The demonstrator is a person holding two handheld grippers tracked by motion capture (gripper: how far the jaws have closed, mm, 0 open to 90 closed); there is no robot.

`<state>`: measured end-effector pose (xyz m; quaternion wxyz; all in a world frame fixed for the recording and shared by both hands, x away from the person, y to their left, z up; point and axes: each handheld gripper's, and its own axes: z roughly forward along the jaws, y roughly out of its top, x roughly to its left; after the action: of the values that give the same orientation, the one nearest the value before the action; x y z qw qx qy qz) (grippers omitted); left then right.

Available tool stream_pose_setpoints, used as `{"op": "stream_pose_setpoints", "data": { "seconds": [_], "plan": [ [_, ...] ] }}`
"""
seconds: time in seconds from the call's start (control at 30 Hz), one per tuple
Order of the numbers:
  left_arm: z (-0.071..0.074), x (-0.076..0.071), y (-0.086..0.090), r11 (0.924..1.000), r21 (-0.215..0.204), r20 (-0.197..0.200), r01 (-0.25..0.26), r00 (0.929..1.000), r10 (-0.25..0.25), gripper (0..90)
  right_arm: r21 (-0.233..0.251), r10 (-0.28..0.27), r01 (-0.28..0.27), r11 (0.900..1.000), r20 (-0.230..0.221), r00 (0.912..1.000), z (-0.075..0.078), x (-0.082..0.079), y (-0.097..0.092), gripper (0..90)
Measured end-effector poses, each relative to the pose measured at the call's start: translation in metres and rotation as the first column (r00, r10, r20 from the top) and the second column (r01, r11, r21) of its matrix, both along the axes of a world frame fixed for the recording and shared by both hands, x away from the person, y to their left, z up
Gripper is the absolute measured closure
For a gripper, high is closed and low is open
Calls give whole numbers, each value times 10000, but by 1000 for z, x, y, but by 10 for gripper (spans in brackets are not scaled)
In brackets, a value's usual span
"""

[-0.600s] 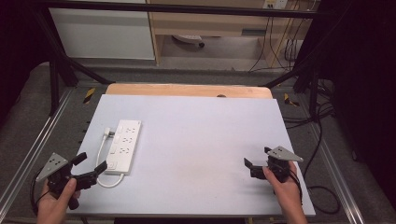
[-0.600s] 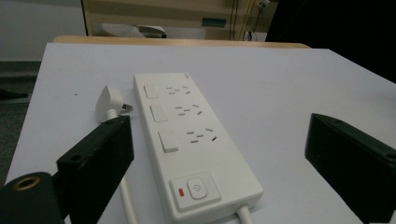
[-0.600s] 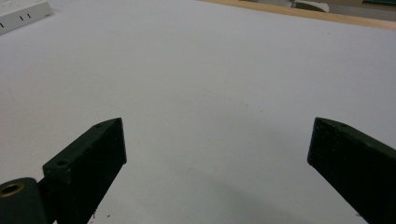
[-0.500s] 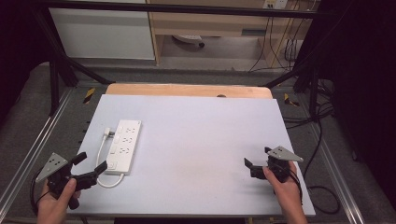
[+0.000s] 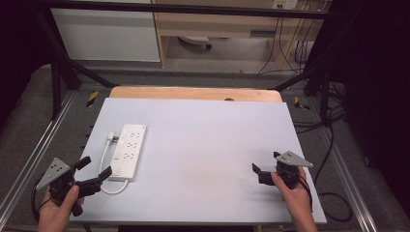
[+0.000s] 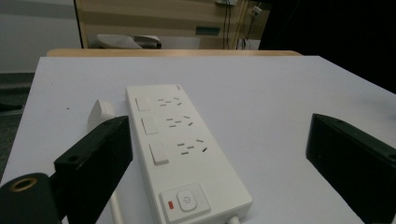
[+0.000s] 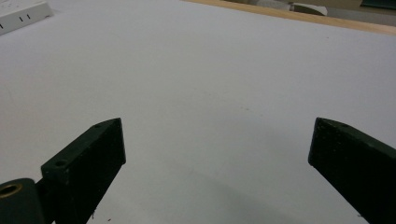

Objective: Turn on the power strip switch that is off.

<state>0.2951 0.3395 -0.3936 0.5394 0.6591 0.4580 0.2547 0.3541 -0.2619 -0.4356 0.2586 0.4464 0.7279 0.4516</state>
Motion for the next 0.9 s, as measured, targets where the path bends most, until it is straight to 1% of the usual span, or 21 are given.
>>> {"op": "stream_pose_setpoints", "data": {
  "seconds": [0.1, 0.2, 0.3, 0.5, 0.53, 0.63, 0.7, 0.9],
  "plan": [
    [3, 1, -1, 10000, -10, 121, 25, 9999, -25, 75, 4, -63, 63, 10000, 6, 10000, 0, 0, 0, 42],
    [4, 3, -3, 9999, 91, 103, 87, 9999, -88, 74, 1, -35, 35, 10000, 28, 10000, 0, 0, 1, 41],
    [7, 4, -4, 9999, 69, 144, 138, 9998, -139, 73, -20, -20, 20, 10000, 24, 10000, 0, 0, 1, 40],
    [12, 8, -4, 9993, 22, 51, 364, 9993, -364, 69, -27, 19, -19, 10000, -73, 10000, -1, 1, 3, 38],
    [13, 9, -4, 9992, 38, 32, 394, 9992, -394, 69, -113, 63, -65, 9999, -126, 9999, -1, 1, 4, 37],
    [17, 11, -4, 9992, 74, 2, 395, 9992, -395, 69, -101, 60, -62, 9999, -145, 9999, -1, 1, 5, 37],
    [19, 13, -4, 9991, 42, 49, 423, 9991, -423, 69, -117, 60, -61, 9999, -137, 9999, -2, 1, 5, 37],
    [22, 17, -6, 9984, 140, 102, 543, 9985, -545, 69, -130, 131, -133, 9998, -177, 9998, -2, 2, 7, 38]
  ]
}}
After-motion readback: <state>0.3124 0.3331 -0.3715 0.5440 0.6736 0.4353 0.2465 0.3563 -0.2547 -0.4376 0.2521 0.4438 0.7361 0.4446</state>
